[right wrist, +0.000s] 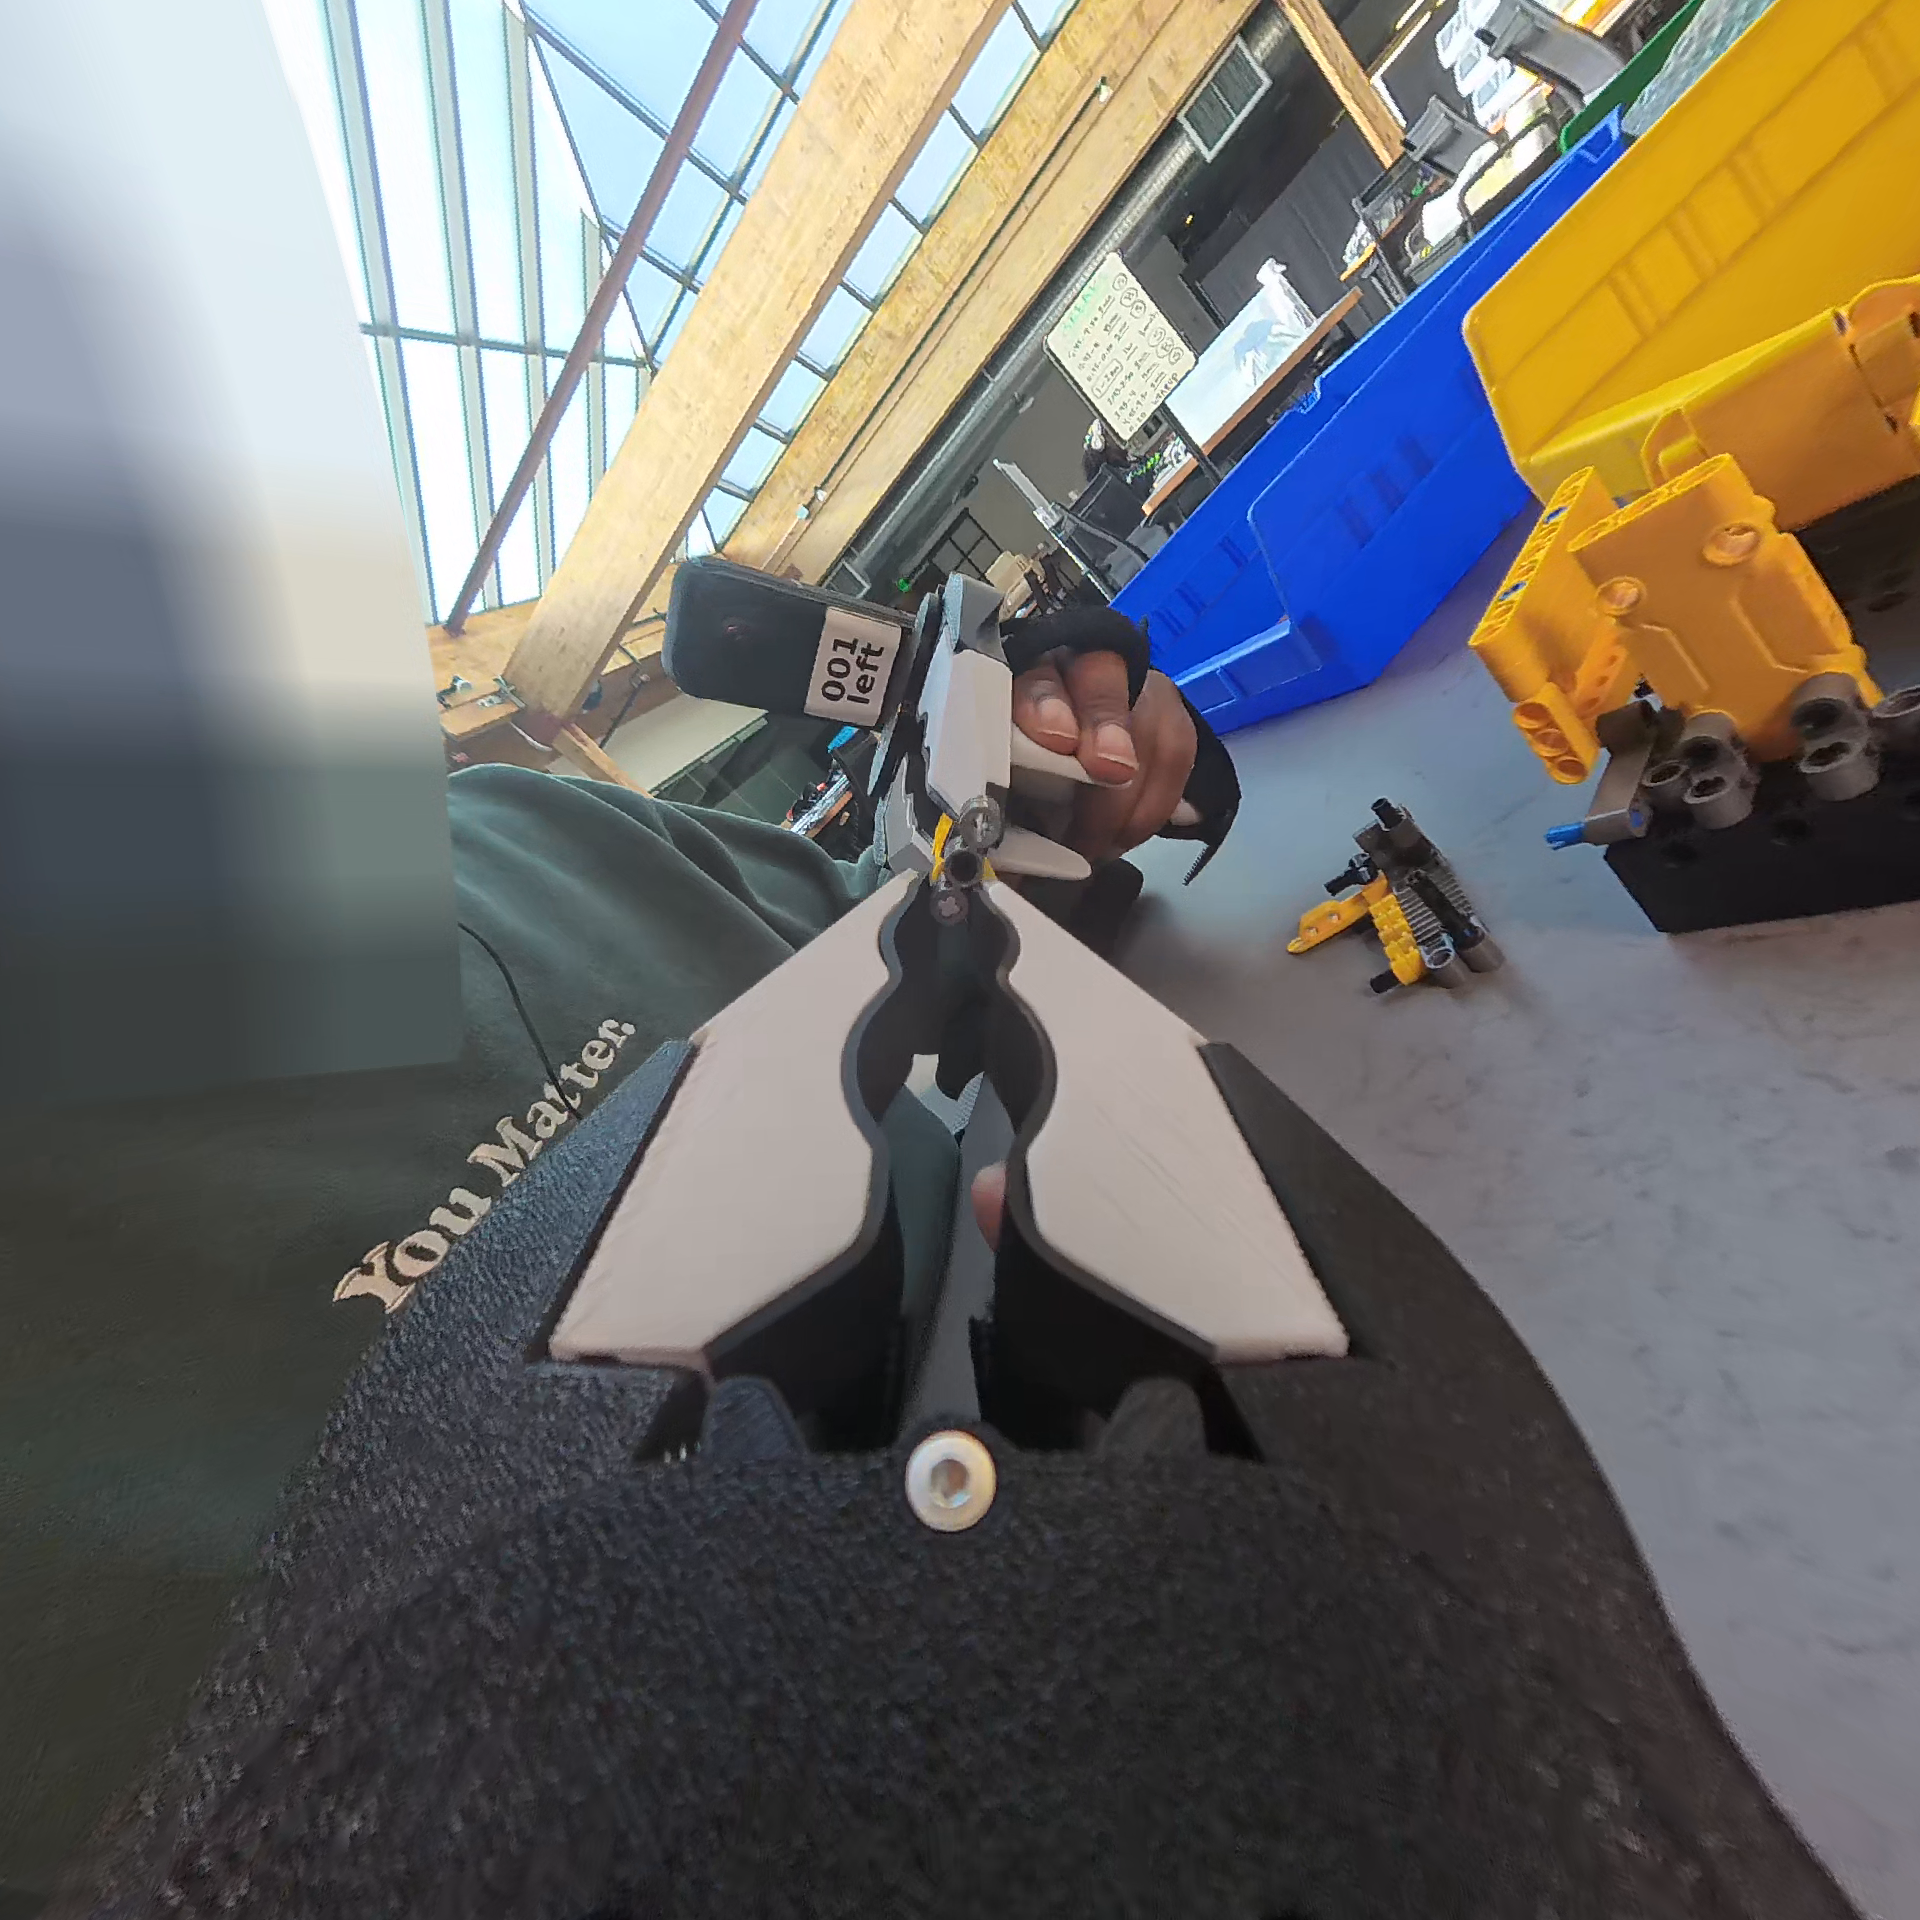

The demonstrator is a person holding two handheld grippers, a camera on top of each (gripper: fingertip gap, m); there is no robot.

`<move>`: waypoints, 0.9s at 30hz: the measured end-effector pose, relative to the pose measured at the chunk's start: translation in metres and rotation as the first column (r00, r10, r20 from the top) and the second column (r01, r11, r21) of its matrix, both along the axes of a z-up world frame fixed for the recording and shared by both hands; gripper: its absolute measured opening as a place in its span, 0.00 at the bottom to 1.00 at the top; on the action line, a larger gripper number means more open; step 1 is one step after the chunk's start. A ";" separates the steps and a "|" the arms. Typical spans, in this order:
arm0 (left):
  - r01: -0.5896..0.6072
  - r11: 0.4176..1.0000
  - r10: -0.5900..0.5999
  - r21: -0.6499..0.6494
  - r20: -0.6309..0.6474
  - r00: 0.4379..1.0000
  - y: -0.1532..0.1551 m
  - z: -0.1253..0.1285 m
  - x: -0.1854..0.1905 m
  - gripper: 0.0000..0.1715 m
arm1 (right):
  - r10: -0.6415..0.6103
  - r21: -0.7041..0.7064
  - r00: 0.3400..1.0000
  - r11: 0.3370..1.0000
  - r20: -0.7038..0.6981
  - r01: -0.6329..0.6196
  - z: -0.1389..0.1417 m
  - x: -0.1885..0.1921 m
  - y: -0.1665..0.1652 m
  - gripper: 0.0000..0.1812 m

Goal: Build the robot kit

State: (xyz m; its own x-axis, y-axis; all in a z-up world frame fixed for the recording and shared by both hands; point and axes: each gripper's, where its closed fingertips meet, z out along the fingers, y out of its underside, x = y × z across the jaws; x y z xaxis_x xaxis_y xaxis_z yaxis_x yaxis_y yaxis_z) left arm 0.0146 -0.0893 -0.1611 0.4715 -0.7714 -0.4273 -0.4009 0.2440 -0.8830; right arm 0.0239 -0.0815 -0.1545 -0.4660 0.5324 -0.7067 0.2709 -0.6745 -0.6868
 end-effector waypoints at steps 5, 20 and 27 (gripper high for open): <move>0.011 1.000 -0.011 -0.011 -0.006 1.000 -0.003 -0.001 0.001 0.04 | 0.027 -0.036 1.000 0.999 -0.006 -0.028 -0.001 0.001 -0.003 0.03; 0.023 1.000 -0.024 -0.014 -0.032 0.999 -0.007 -0.006 0.004 0.03 | 0.064 -0.048 0.998 0.997 0.005 -0.064 -0.005 0.000 -0.012 0.03; 0.026 1.000 -0.026 -0.004 -0.014 1.000 -0.008 -0.001 0.005 0.04 | 0.064 -0.062 0.998 0.996 -0.016 -0.065 -0.001 -0.001 -0.012 0.03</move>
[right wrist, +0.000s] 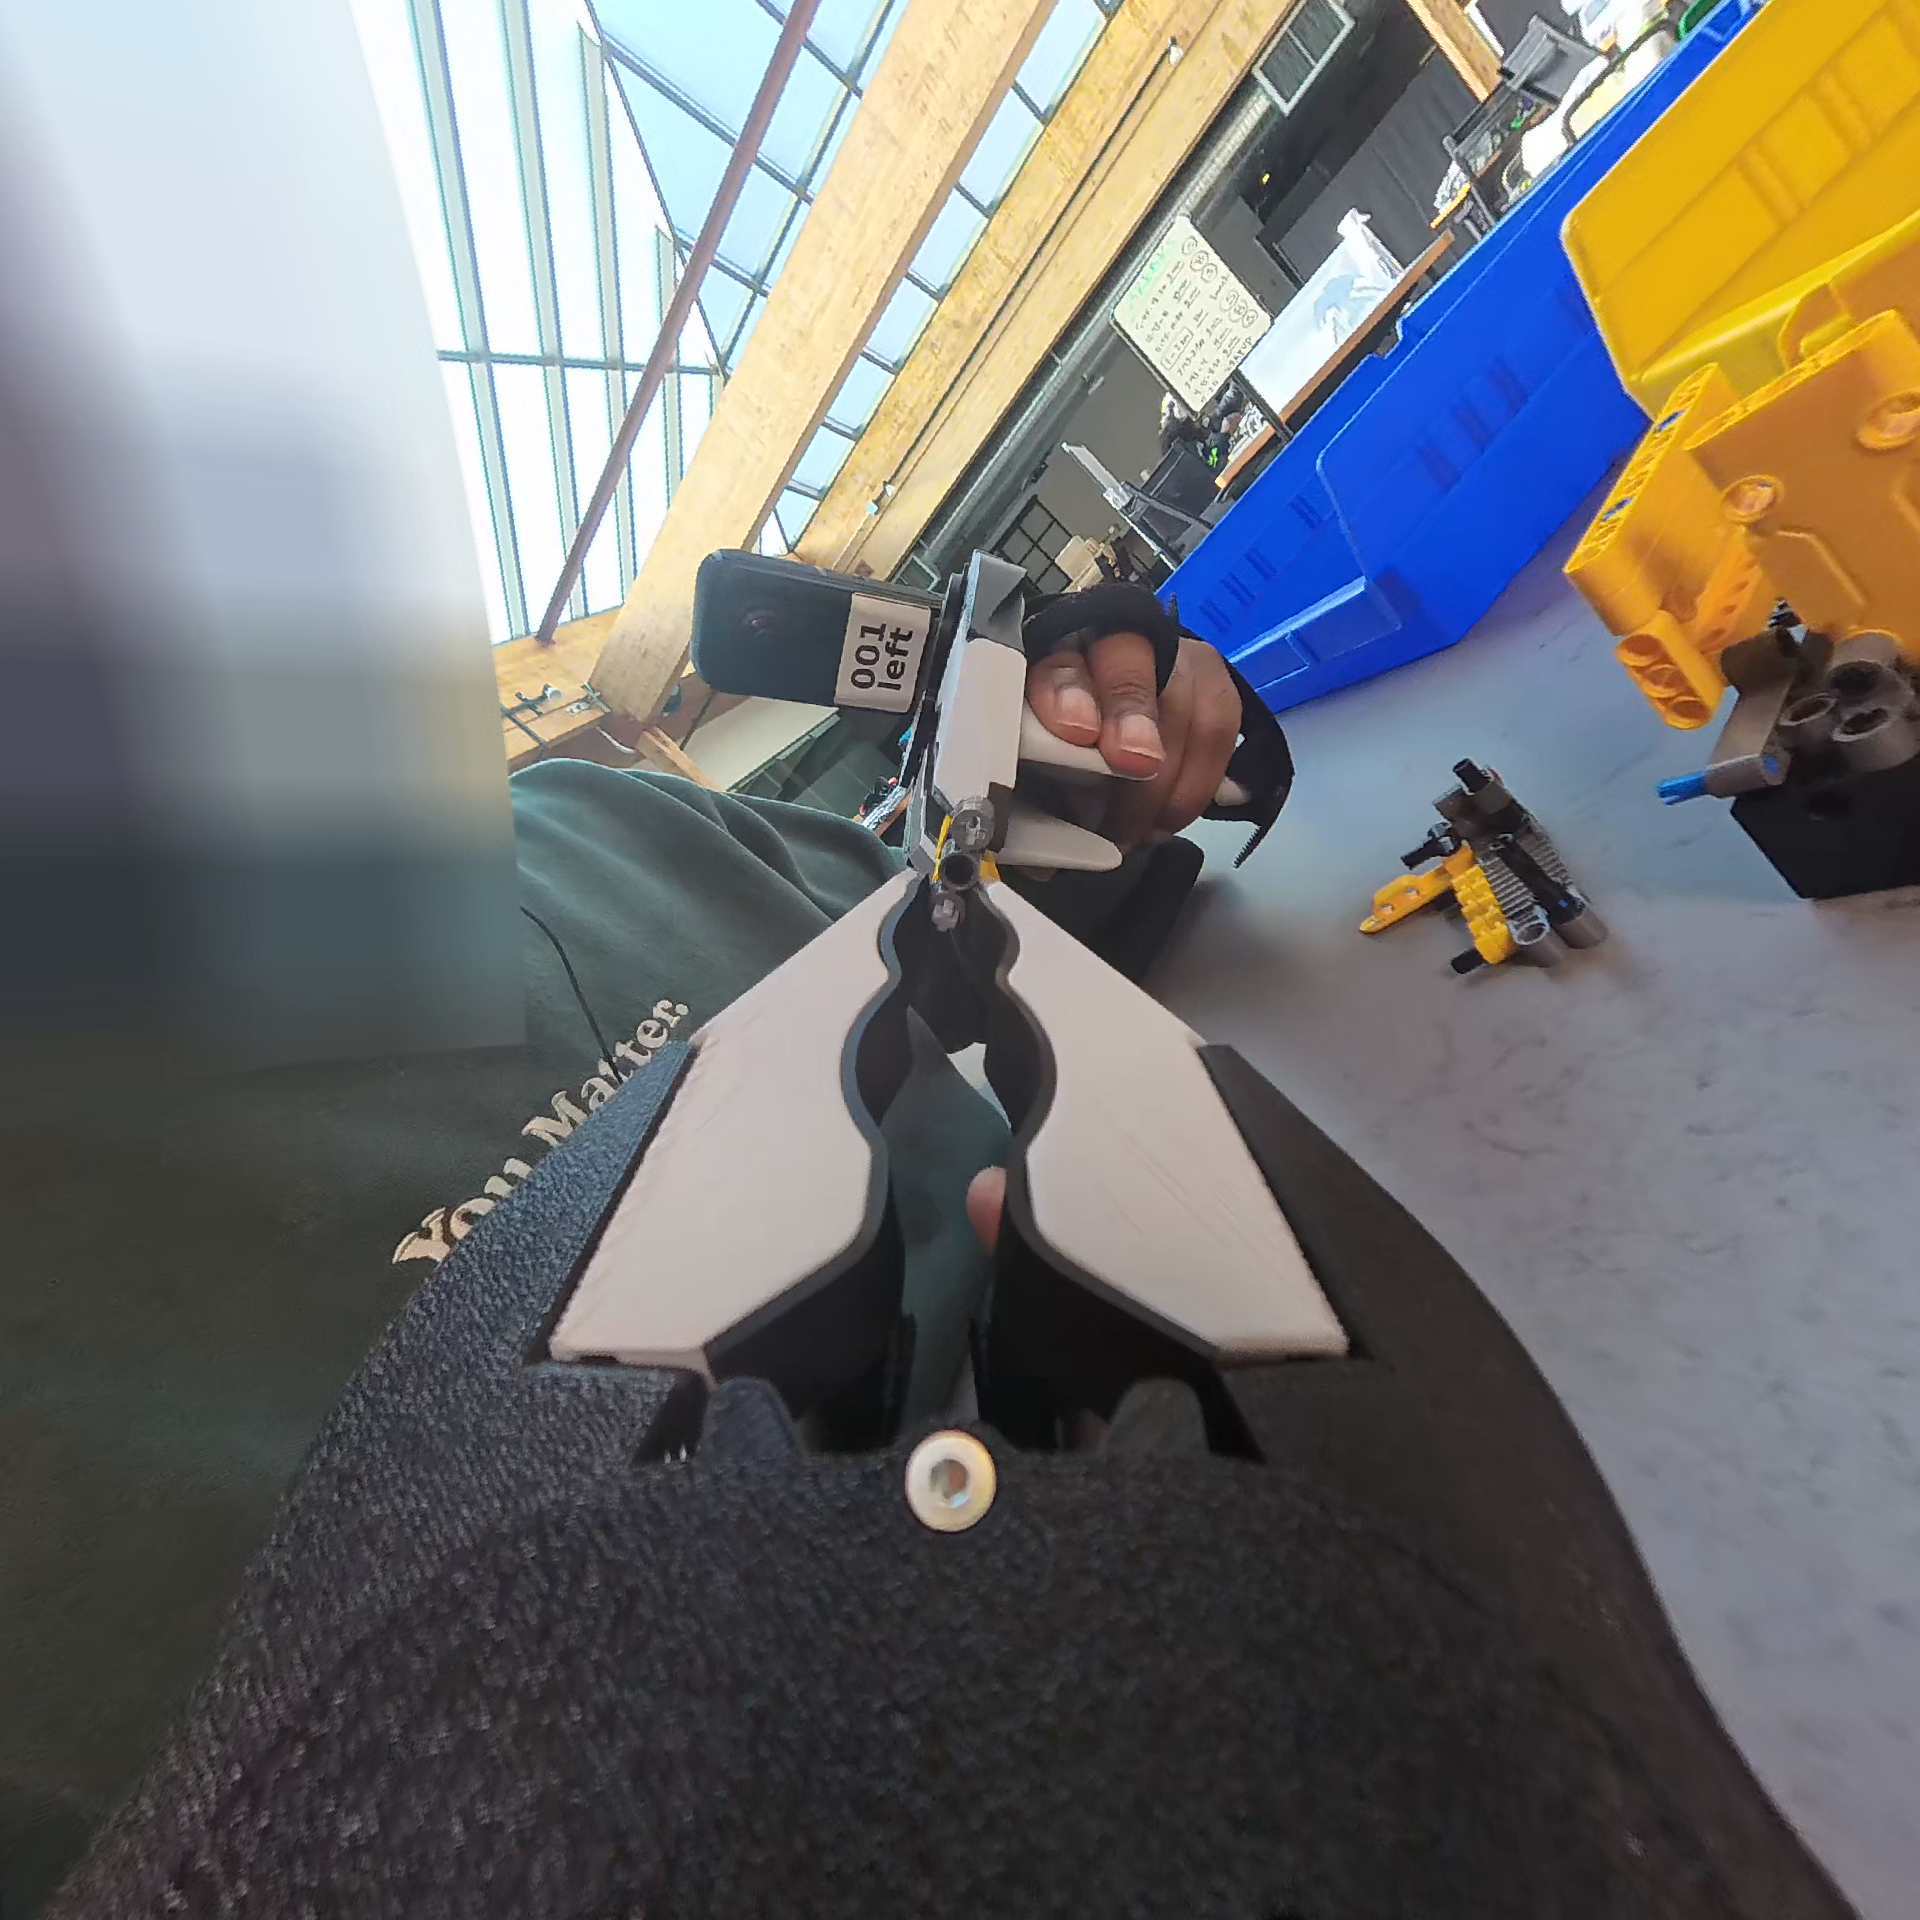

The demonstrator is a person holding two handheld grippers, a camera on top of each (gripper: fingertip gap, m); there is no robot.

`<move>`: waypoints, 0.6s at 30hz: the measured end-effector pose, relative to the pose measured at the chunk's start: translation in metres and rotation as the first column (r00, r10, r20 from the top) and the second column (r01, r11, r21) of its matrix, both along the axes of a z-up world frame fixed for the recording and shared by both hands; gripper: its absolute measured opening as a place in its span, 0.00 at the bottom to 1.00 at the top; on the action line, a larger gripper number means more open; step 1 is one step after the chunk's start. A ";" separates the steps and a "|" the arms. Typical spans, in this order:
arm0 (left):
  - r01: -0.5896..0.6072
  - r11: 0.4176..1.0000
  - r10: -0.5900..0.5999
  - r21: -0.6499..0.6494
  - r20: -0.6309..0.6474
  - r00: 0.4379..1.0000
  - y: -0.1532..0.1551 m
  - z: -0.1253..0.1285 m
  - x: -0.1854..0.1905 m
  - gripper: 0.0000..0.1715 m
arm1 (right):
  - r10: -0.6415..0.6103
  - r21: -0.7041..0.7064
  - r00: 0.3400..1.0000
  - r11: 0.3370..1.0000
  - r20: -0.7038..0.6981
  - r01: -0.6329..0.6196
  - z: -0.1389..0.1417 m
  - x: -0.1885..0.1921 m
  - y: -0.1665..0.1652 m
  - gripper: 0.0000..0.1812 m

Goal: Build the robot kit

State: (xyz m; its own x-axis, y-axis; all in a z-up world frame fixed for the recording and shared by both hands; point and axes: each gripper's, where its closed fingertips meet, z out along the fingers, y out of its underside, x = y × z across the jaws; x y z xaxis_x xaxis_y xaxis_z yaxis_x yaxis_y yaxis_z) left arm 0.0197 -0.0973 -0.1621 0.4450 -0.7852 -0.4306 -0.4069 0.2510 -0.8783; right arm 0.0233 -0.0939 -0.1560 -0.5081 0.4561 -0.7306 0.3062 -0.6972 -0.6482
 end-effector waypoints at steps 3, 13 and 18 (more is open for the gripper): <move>-0.010 1.000 0.010 0.013 0.001 1.000 0.002 0.000 -0.002 0.04 | -0.020 0.011 1.000 1.000 0.005 0.020 -0.001 -0.002 0.002 0.03; -0.038 0.998 0.037 0.046 0.020 0.999 0.008 0.006 -0.007 0.04 | -0.107 0.170 0.994 0.979 -0.030 0.111 0.008 0.000 0.014 0.04; -0.034 0.997 0.035 0.067 -0.009 0.999 0.007 0.003 -0.004 0.04 | -0.086 0.207 0.996 0.975 0.000 0.085 0.004 0.003 0.011 0.03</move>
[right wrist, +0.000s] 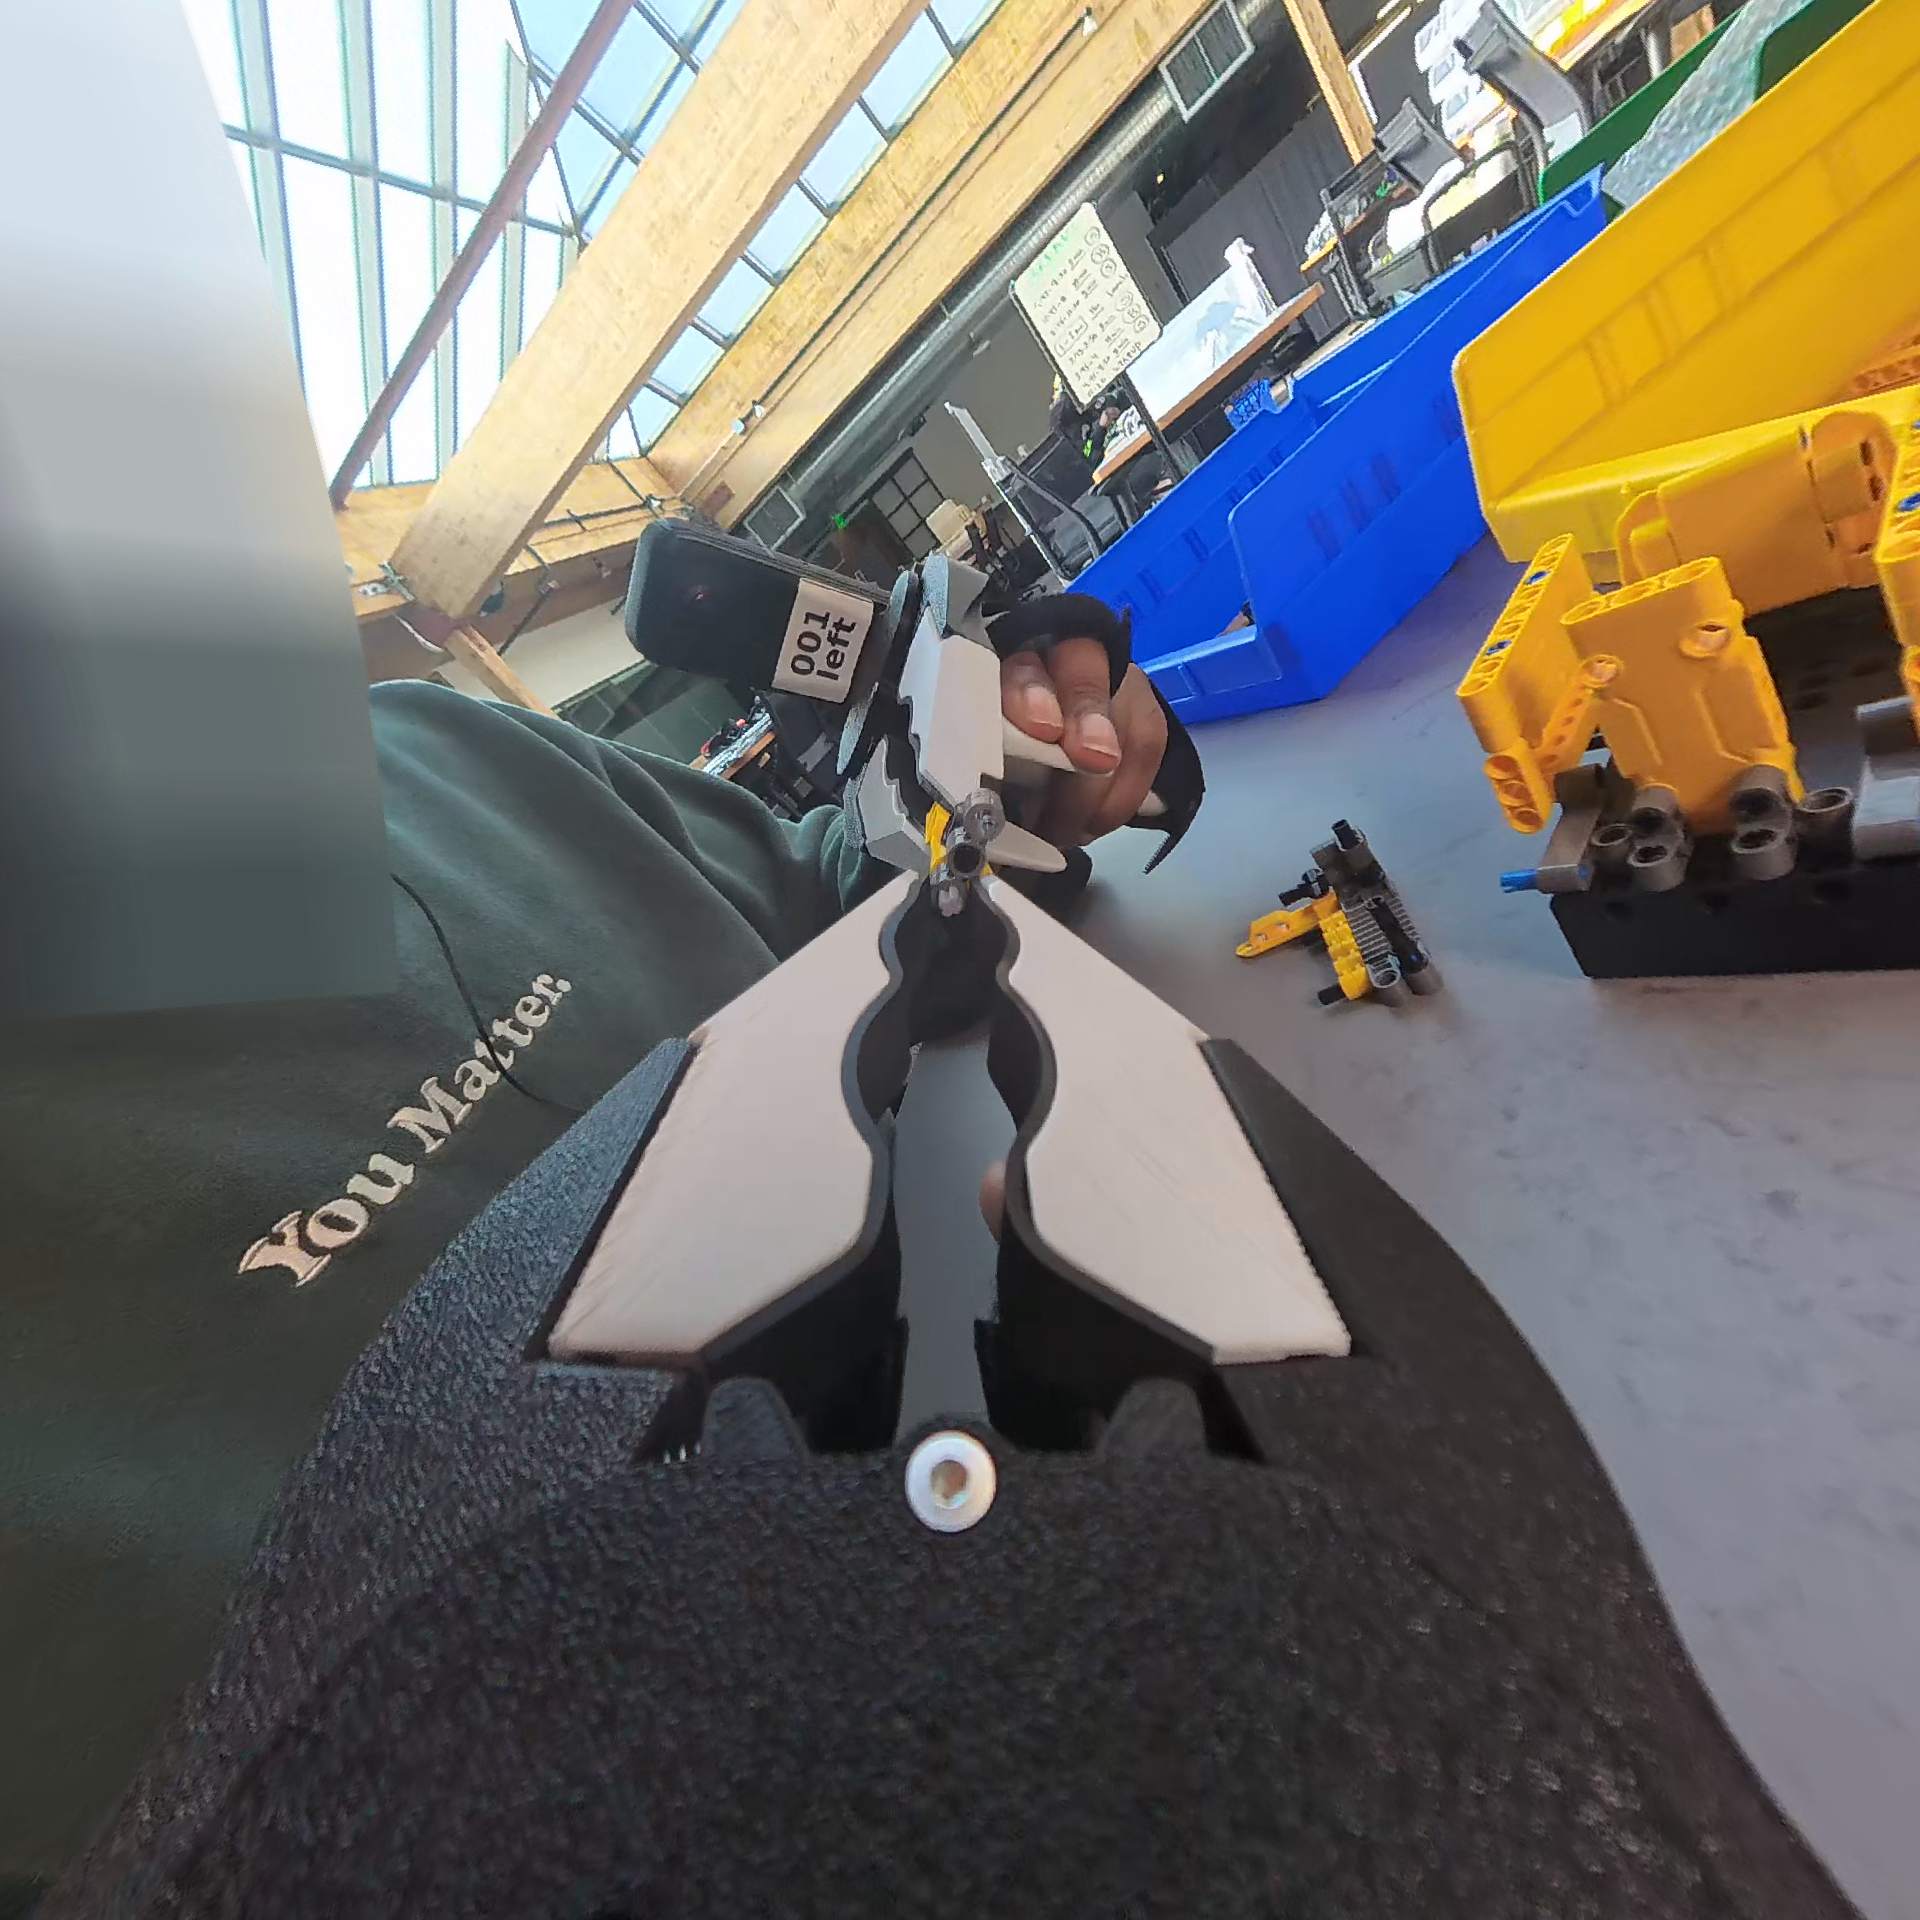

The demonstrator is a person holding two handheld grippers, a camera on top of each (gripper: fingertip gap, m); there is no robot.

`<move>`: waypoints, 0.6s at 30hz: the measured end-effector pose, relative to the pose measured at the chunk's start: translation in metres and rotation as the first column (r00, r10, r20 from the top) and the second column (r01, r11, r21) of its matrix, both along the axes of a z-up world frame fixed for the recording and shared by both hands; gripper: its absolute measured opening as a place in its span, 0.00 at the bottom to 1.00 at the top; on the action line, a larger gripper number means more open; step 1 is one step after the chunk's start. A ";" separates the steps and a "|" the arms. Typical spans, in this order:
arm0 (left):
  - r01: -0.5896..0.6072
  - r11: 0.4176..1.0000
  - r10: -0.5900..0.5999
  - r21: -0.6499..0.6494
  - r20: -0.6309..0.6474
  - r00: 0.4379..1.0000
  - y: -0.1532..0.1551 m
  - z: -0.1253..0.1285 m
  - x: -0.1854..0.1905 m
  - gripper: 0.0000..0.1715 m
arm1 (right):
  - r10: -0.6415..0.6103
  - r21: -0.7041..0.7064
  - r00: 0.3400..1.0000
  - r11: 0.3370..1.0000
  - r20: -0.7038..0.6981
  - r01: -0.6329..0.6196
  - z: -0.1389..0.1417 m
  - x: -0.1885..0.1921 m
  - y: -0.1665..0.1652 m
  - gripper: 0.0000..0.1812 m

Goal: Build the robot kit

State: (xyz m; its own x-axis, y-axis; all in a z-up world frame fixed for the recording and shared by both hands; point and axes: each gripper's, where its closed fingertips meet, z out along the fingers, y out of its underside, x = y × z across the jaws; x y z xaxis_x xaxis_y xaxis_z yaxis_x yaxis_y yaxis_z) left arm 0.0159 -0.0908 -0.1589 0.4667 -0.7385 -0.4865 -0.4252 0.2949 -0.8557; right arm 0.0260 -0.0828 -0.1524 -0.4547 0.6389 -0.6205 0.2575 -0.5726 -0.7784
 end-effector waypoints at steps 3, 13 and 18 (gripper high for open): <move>0.012 1.000 -0.012 0.006 -0.018 1.000 -0.003 0.000 0.002 0.04 | 0.023 0.001 1.000 1.000 0.000 -0.023 -0.001 0.002 -0.004 0.03; 0.012 1.000 -0.013 -0.014 -0.041 0.999 -0.005 -0.001 0.001 0.04 | 0.042 -0.080 0.999 0.996 -0.026 -0.044 -0.002 -0.002 -0.006 0.03; 0.016 1.000 -0.017 -0.023 -0.038 0.999 -0.005 -0.002 0.001 0.04 | 0.049 -0.093 0.999 0.994 -0.021 -0.050 -0.004 -0.002 -0.006 0.02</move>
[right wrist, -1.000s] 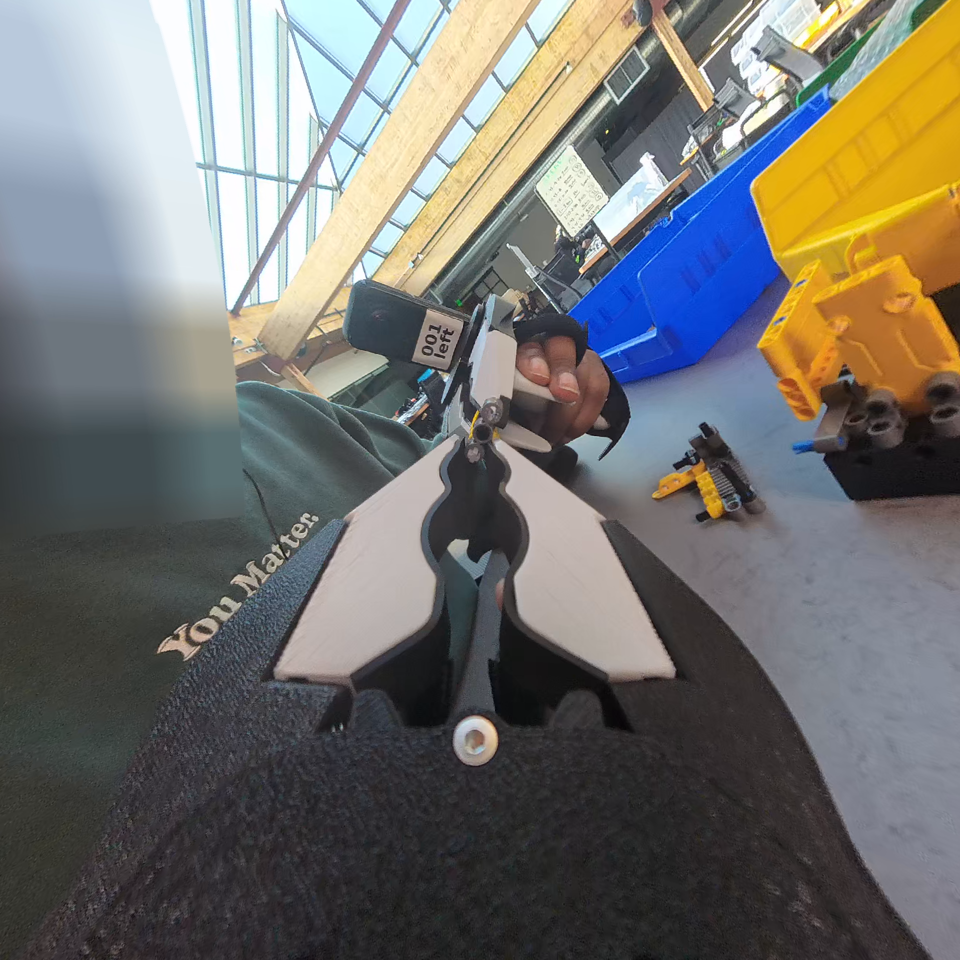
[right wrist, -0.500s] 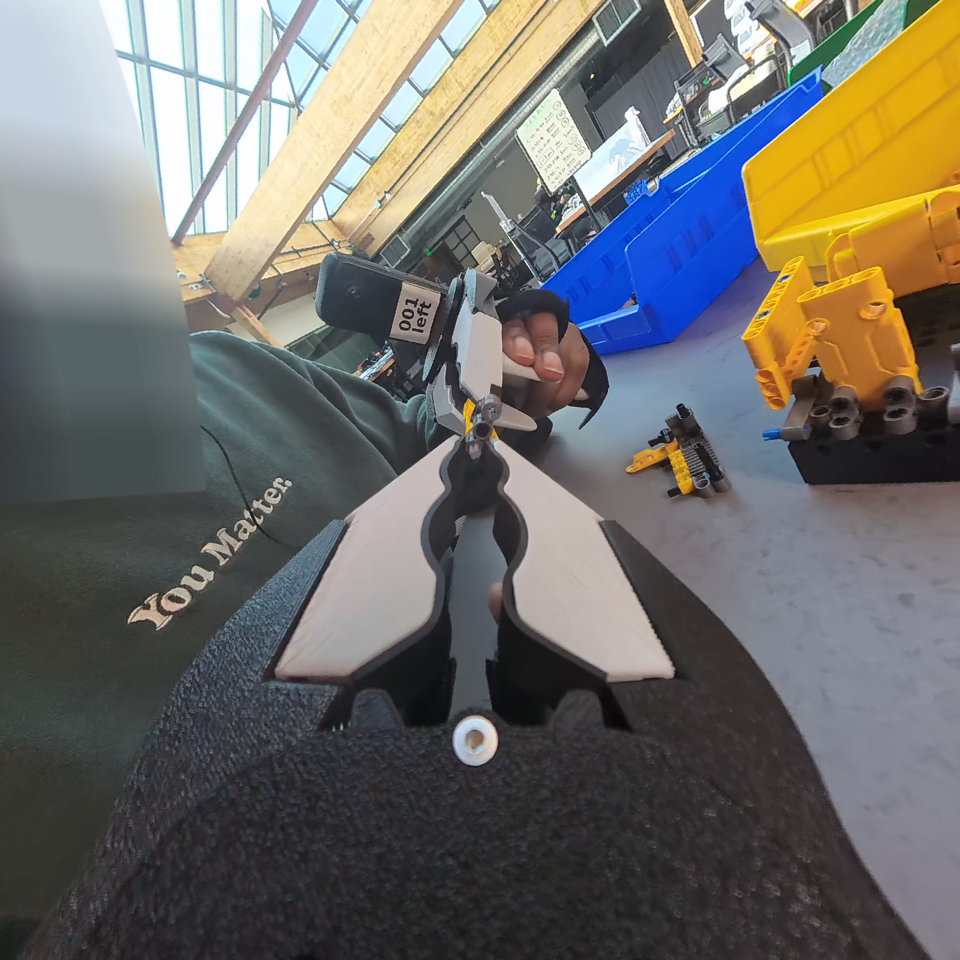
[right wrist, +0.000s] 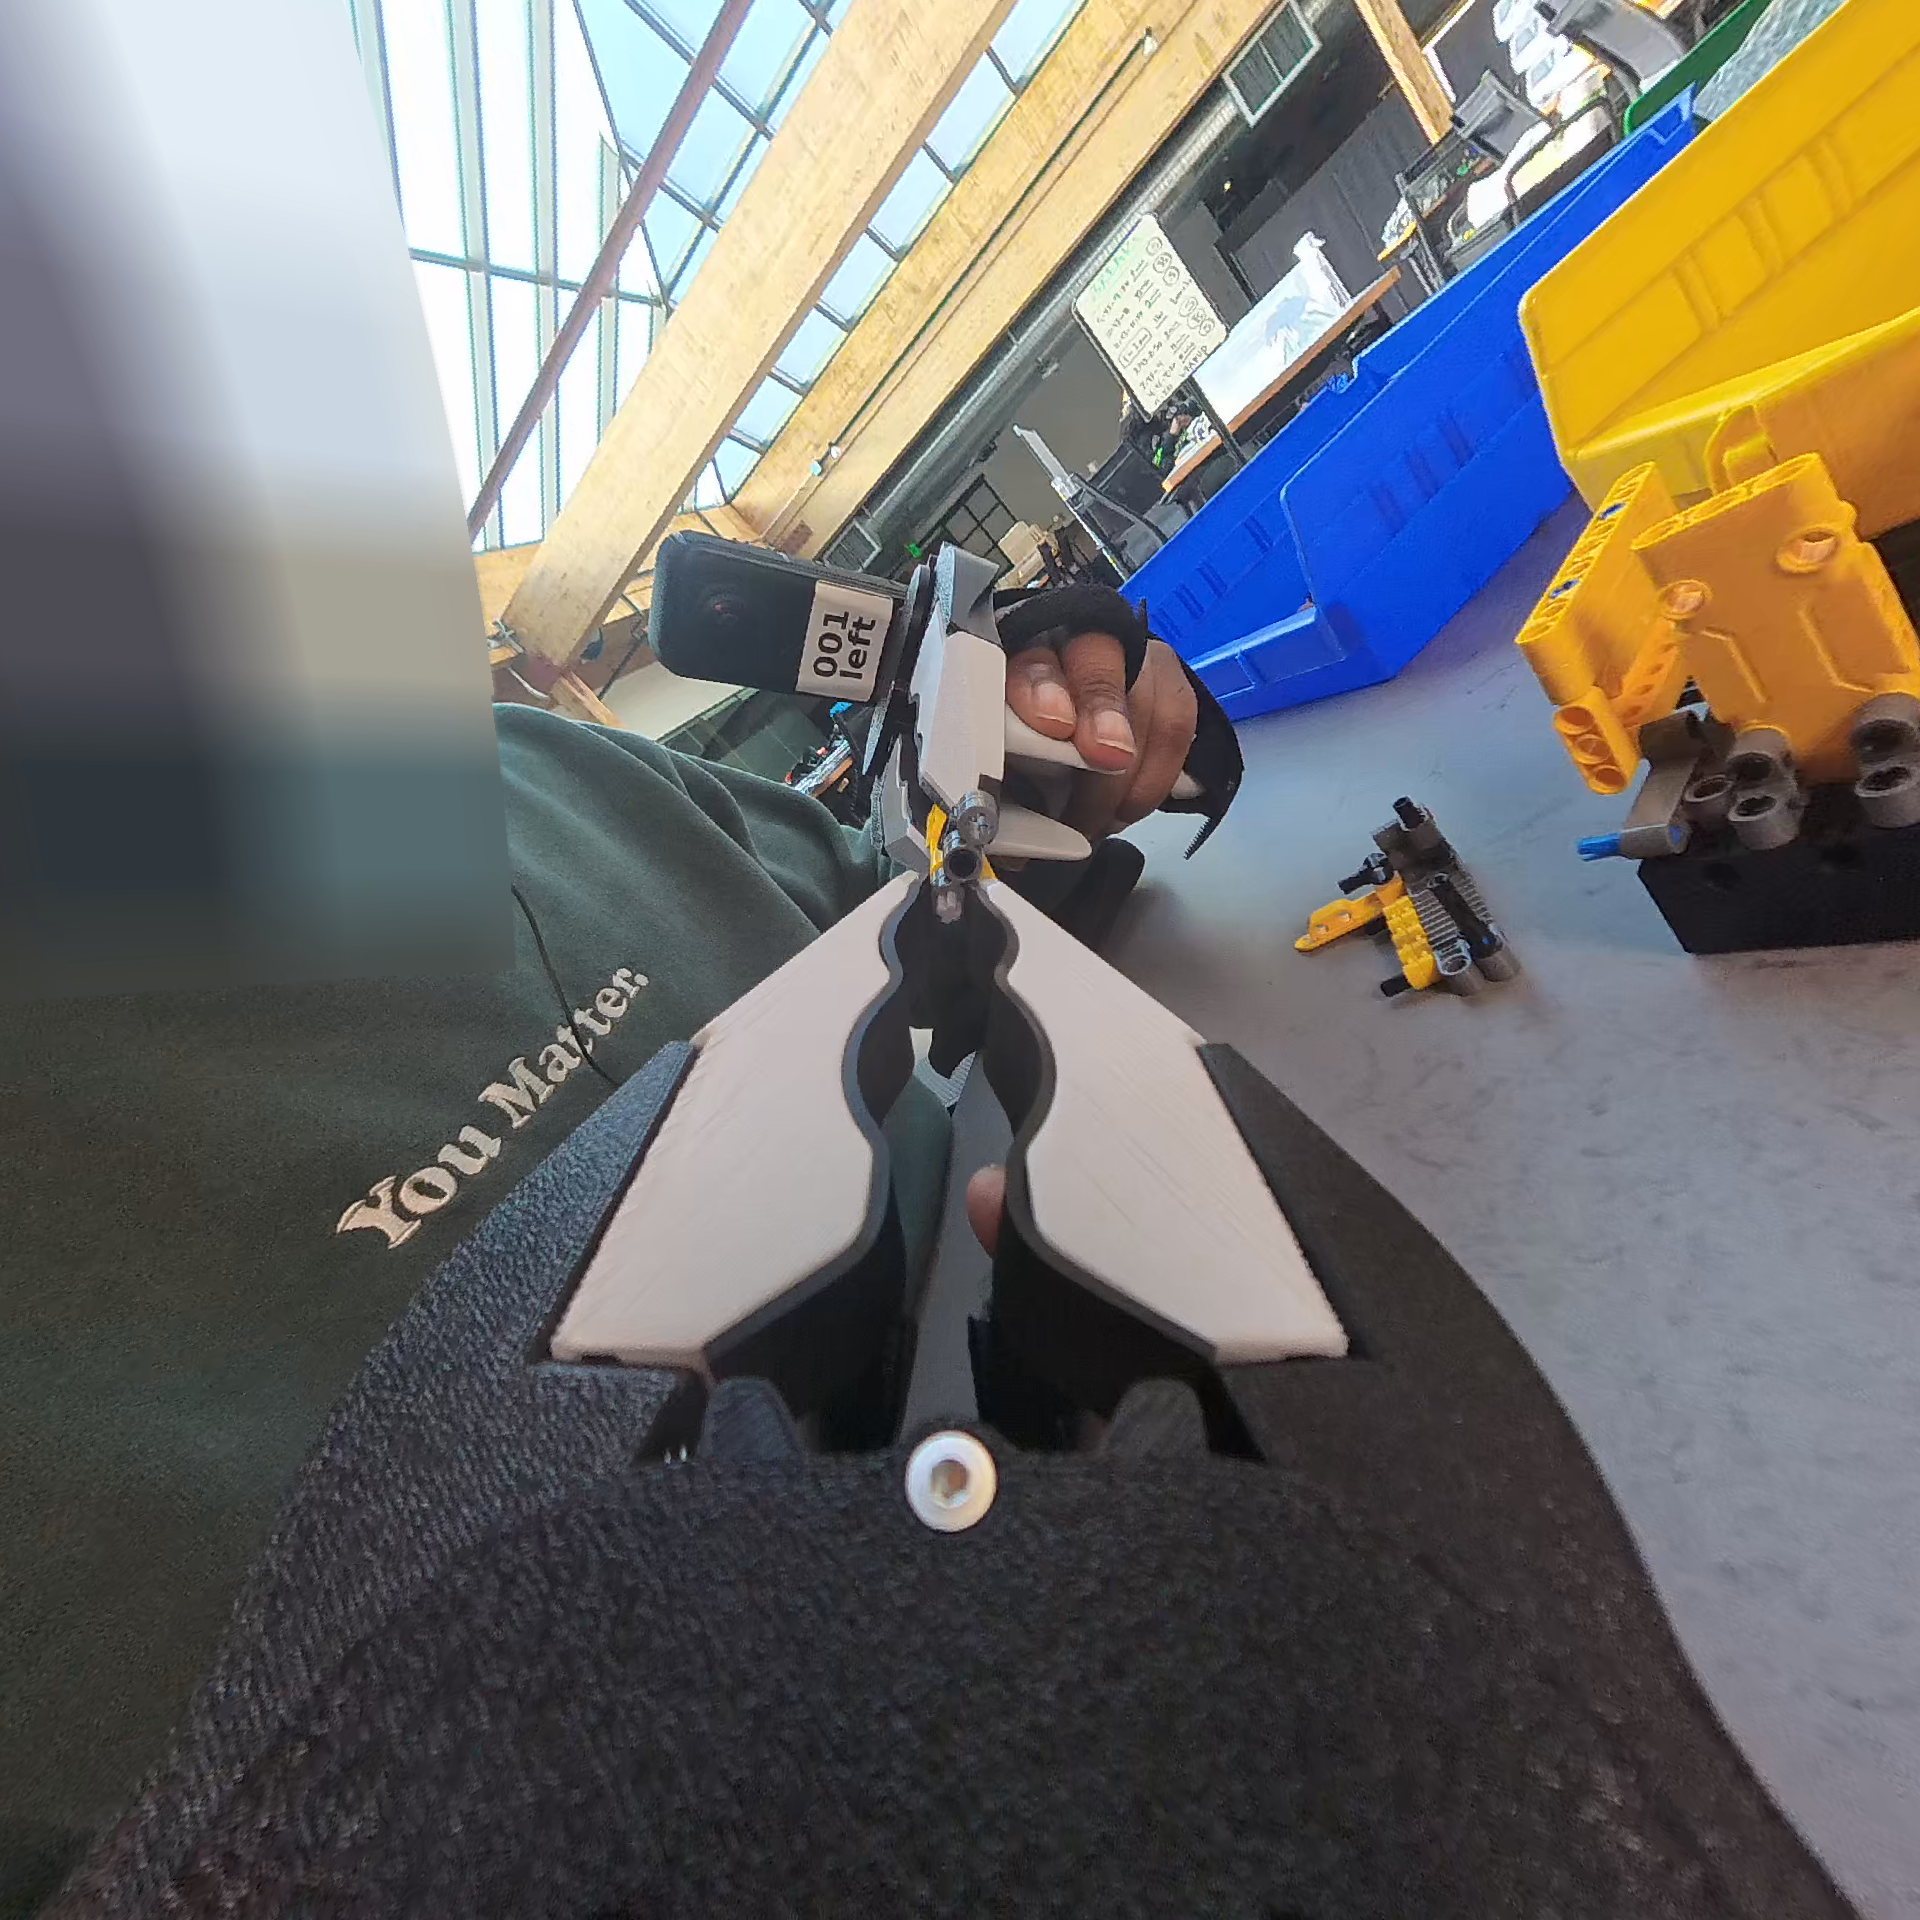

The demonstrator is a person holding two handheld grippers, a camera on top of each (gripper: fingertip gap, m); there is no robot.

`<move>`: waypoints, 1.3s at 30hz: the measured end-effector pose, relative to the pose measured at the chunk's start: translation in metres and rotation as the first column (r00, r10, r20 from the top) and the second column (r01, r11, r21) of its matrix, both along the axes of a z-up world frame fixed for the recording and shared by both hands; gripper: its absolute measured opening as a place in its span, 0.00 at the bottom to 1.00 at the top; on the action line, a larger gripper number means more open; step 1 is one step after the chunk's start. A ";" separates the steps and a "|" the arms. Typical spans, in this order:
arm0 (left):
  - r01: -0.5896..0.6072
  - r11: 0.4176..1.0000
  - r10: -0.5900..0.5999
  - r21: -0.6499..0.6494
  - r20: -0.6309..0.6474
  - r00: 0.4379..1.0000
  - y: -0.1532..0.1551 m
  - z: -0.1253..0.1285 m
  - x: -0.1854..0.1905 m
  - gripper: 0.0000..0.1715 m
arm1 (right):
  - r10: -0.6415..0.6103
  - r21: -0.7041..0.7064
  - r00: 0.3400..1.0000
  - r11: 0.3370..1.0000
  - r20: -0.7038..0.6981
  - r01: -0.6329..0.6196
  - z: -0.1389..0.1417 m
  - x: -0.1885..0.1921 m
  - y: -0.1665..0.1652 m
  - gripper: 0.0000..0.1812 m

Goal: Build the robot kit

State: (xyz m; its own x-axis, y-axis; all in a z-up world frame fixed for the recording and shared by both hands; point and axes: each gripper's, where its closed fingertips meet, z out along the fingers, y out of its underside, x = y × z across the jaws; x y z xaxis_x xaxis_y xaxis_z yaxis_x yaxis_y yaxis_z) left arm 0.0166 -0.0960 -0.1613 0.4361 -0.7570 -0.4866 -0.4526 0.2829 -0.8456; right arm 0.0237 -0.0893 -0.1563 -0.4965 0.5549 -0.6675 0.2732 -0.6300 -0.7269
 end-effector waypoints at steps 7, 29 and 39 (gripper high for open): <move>-0.002 1.000 0.002 0.009 0.011 1.000 -0.001 0.003 0.001 0.03 | -0.004 -0.005 1.000 1.000 0.000 0.004 -0.001 -0.001 -0.002 0.03; 0.117 0.947 0.010 -0.299 0.390 0.921 0.005 0.021 0.001 0.13 | -0.137 0.199 0.974 0.965 -0.178 0.172 0.026 0.005 0.013 0.03; 0.296 0.815 0.016 -0.498 0.530 0.848 0.000 0.017 0.009 0.08 | -0.143 0.541 0.960 0.801 -0.242 0.256 0.016 0.005 0.000 0.03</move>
State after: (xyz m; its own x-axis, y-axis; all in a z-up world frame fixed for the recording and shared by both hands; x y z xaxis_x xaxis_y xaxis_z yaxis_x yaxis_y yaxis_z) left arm 0.0259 -0.0964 -0.1440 0.3601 -0.8917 0.2744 0.0722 -0.2666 -0.9611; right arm 0.0290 -0.0893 -0.1398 -0.4124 0.9034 -0.1172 0.0160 -0.1215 -0.9925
